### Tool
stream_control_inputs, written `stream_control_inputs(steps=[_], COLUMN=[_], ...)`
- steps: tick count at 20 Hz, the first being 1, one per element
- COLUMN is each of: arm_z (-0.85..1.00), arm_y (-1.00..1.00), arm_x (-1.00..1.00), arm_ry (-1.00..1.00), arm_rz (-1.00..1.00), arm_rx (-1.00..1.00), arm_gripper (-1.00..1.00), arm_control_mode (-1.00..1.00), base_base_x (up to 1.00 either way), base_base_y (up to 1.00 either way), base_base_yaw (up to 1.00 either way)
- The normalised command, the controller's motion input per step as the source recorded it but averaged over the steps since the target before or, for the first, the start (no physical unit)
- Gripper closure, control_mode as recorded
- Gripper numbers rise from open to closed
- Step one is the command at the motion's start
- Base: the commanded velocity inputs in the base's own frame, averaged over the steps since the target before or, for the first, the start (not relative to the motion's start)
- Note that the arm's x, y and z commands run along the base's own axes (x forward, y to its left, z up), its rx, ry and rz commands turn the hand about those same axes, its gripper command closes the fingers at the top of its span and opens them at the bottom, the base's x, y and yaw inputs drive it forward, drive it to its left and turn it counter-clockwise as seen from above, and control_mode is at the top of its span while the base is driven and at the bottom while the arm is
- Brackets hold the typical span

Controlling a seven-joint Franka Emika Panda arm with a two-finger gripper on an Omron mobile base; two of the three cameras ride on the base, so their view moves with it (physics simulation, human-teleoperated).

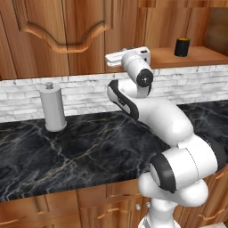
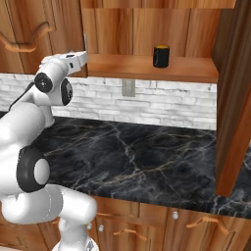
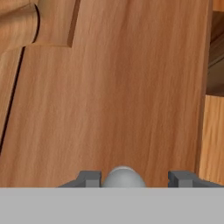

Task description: Open the cabinet directly in front. Then move the liquor and the mug to the dining counter with the candle on it.

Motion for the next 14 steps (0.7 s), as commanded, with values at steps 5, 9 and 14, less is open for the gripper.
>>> stream_control_inputs(steps=[5, 9, 14], arm_z=[-0.13, -0.01, 0.00], arm_y=[0.44, 0.07, 0.00], arm_x=[0.01, 0.00, -0.10], arm_ry=[0.04, 0.02, 0.01], arm_rz=[0.00, 0.00, 0.00], arm_rx=[-0.03, 0.00, 0.00], arm_gripper=[1.00, 1.00, 1.00], arm_control_mode=[-1.00, -1.00, -1.00], base_base_x=[0.00, 0.00, 0.00], base_base_y=[0.00, 0.00, 0.00], base_base_yaw=[0.00, 0.00, 0.00])
